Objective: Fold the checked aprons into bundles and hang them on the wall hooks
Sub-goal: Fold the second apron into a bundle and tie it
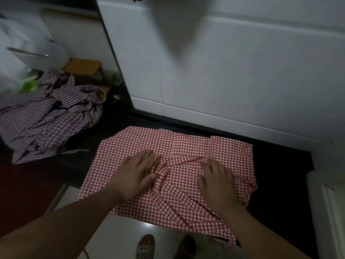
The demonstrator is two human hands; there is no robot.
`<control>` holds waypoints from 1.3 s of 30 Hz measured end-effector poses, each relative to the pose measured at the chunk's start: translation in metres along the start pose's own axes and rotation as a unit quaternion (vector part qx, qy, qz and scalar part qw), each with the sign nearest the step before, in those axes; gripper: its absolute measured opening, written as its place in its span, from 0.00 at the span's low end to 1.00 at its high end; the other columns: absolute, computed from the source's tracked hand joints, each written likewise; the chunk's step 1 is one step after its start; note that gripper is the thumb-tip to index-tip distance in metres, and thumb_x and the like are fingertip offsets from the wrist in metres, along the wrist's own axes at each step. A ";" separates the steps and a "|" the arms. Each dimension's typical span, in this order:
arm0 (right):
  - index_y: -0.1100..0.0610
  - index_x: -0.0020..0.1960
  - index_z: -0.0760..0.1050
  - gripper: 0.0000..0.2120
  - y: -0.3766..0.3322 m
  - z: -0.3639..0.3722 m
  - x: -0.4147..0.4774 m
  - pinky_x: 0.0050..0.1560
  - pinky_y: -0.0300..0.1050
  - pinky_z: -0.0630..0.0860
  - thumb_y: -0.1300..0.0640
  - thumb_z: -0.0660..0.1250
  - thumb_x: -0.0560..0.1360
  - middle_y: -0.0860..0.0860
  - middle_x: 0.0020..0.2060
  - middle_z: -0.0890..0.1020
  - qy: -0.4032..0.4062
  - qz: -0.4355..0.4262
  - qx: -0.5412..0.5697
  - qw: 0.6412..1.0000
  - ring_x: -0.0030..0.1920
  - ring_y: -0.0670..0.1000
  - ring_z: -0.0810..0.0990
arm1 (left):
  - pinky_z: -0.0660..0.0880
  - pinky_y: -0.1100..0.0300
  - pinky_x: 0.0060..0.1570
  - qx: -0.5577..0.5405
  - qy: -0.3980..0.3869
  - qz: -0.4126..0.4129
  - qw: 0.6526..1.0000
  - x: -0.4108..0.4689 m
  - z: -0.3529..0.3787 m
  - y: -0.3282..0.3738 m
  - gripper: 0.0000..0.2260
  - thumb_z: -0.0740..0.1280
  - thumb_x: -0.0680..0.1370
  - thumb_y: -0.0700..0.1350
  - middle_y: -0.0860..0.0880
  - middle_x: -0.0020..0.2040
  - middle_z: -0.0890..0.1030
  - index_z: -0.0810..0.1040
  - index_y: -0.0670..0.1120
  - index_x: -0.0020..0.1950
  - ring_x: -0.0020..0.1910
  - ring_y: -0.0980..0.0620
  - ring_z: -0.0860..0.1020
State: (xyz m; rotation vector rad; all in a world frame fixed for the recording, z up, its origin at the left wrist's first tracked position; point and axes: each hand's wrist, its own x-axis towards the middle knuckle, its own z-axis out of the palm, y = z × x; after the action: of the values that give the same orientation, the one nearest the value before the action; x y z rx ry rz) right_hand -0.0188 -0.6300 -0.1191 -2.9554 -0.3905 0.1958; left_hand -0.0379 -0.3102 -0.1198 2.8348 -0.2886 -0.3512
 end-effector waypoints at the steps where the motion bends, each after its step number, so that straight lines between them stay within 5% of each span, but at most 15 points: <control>1: 0.49 0.72 0.71 0.25 -0.013 -0.003 0.002 0.70 0.56 0.68 0.41 0.51 0.80 0.52 0.71 0.74 0.015 -0.016 0.009 1.000 0.68 0.54 0.72 | 0.53 0.43 0.80 -0.016 0.038 -0.063 0.997 -0.008 -0.002 -0.012 0.32 0.53 0.82 0.69 0.51 0.85 0.54 0.49 0.63 0.84 0.82 0.48 0.56; 3: 0.46 0.74 0.68 0.27 -0.049 -0.008 0.004 0.70 0.54 0.69 0.38 0.49 0.80 0.49 0.70 0.73 -0.008 -0.057 0.031 0.998 0.67 0.52 0.72 | 0.63 0.38 0.75 -0.023 0.067 -0.221 0.973 -0.027 -0.005 -0.042 0.33 0.61 0.81 0.65 0.45 0.82 0.61 0.57 0.56 0.82 0.78 0.41 0.64; 6: 0.41 0.78 0.60 0.29 -0.095 -0.002 0.003 0.73 0.53 0.67 0.33 0.45 0.80 0.49 0.72 0.70 -0.069 -0.089 0.036 0.993 0.69 0.52 0.70 | 0.65 0.36 0.72 -0.046 -0.005 -0.386 0.921 -0.052 -0.013 -0.071 0.39 0.65 0.78 0.66 0.40 0.79 0.61 0.55 0.49 0.82 0.76 0.37 0.63; 11: 0.42 0.80 0.53 0.39 -0.134 0.020 0.009 0.76 0.58 0.62 0.32 0.33 0.73 0.52 0.79 0.62 -0.165 -0.069 -0.033 0.983 0.75 0.56 0.63 | 0.71 0.42 0.67 -0.201 -0.022 -0.446 0.872 -0.048 -0.028 -0.092 0.41 0.72 0.77 0.59 0.36 0.75 0.65 0.57 0.40 0.79 0.72 0.34 0.70; 16: 0.45 0.81 0.55 0.27 -0.153 0.006 0.008 0.77 0.59 0.58 0.39 0.49 0.84 0.53 0.81 0.58 -0.188 -0.031 -0.033 0.981 0.79 0.56 0.59 | 0.71 0.47 0.68 -0.390 -0.092 -0.392 0.828 -0.043 -0.048 -0.099 0.27 0.70 0.80 0.51 0.42 0.73 0.76 0.71 0.44 0.76 0.67 0.42 0.76; 19: 0.49 0.79 0.62 0.27 -0.161 0.005 0.011 0.75 0.58 0.63 0.41 0.48 0.83 0.54 0.78 0.66 -0.084 0.002 -0.052 0.995 0.76 0.56 0.66 | 0.71 0.49 0.64 -0.460 -0.087 -0.366 0.804 -0.046 -0.058 -0.101 0.24 0.67 0.81 0.46 0.44 0.73 0.76 0.70 0.46 0.77 0.57 0.49 0.77; 21: 0.50 0.79 0.64 0.35 -0.163 0.013 0.013 0.74 0.57 0.65 0.39 0.39 0.77 0.54 0.77 0.67 -0.107 -0.020 -0.051 0.993 0.75 0.56 0.67 | 0.72 0.54 0.56 -0.496 -0.091 -0.350 0.789 -0.050 -0.062 -0.097 0.24 0.67 0.82 0.44 0.44 0.72 0.76 0.70 0.46 0.78 0.50 0.52 0.77; 24: 0.50 0.77 0.67 0.41 -0.164 0.026 0.015 0.73 0.54 0.67 0.37 0.35 0.73 0.54 0.76 0.69 -0.130 -0.019 0.005 0.991 0.74 0.56 0.68 | 0.74 0.59 0.46 -0.500 -0.036 -0.279 0.819 -0.054 -0.066 -0.081 0.13 0.66 0.81 0.41 0.46 0.65 0.82 0.78 0.53 0.64 0.50 0.53 0.81; 26: 0.53 0.71 0.74 0.35 -0.163 0.016 0.015 0.70 0.53 0.70 0.37 0.42 0.77 0.54 0.69 0.76 -0.068 0.052 0.106 0.991 0.68 0.56 0.74 | 0.78 0.57 0.54 -0.474 0.028 -0.191 0.859 -0.044 -0.074 -0.059 0.09 0.66 0.81 0.44 0.53 0.59 0.85 0.80 0.57 0.57 0.55 0.53 0.83; 28: 0.55 0.61 0.79 0.28 -0.160 -0.008 0.017 0.65 0.52 0.73 0.38 0.49 0.82 0.53 0.57 0.82 -0.012 0.129 0.298 0.946 0.59 0.54 0.79 | 0.77 0.52 0.63 -0.401 0.039 -0.091 0.911 -0.028 -0.085 -0.027 0.12 0.65 0.80 0.52 0.54 0.60 0.85 0.81 0.55 0.62 0.60 0.53 0.82; 31: 0.53 0.60 0.80 0.26 -0.140 -0.055 0.024 0.62 0.52 0.77 0.34 0.54 0.82 0.54 0.55 0.85 -0.097 0.266 0.634 0.720 0.57 0.54 0.83 | 0.78 0.50 0.59 -0.226 0.012 0.020 0.974 0.002 -0.097 0.044 0.19 0.62 0.78 0.56 0.46 0.64 0.83 0.75 0.54 0.69 0.60 0.42 0.81; 32: 0.53 0.61 0.80 0.27 -0.127 -0.067 0.025 0.63 0.55 0.77 0.33 0.56 0.81 0.55 0.56 0.86 -0.117 0.289 0.666 0.677 0.57 0.56 0.83 | 0.78 0.50 0.57 -0.183 -0.007 0.052 0.982 0.011 -0.096 0.070 0.18 0.62 0.79 0.55 0.45 0.63 0.82 0.74 0.54 0.68 0.59 0.41 0.82; 34: 0.58 0.62 0.81 0.24 -0.094 -0.079 0.026 0.62 0.56 0.78 0.40 0.65 0.80 0.58 0.56 0.86 -0.103 0.319 0.666 0.667 0.57 0.59 0.84 | 0.78 0.50 0.55 -0.168 -0.078 0.121 0.975 0.022 -0.086 0.119 0.17 0.64 0.81 0.53 0.44 0.61 0.83 0.76 0.50 0.68 0.57 0.42 0.82; 36: 0.65 0.61 0.80 0.19 -0.061 -0.084 0.022 0.56 0.54 0.81 0.51 0.70 0.79 0.61 0.54 0.86 -0.046 0.380 0.600 0.703 0.52 0.61 0.84 | 0.77 0.52 0.58 -0.219 -0.141 0.162 0.952 0.026 -0.071 0.151 0.17 0.63 0.83 0.54 0.45 0.63 0.82 0.76 0.49 0.70 0.57 0.45 0.81; 39: 0.63 0.62 0.77 0.18 -0.021 -0.079 0.014 0.53 0.52 0.80 0.55 0.69 0.76 0.60 0.56 0.82 -0.061 0.415 0.528 0.739 0.53 0.61 0.81 | 0.73 0.51 0.66 -0.258 -0.090 0.141 0.952 0.030 -0.042 0.149 0.19 0.58 0.85 0.57 0.49 0.70 0.79 0.73 0.54 0.74 0.64 0.49 0.77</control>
State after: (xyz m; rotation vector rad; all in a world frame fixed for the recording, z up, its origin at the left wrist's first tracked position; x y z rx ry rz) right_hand 0.0011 -0.6165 -0.0402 -1.7529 0.8132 0.4972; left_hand -0.0224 -0.4473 -0.0436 2.2156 -0.5421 -0.5336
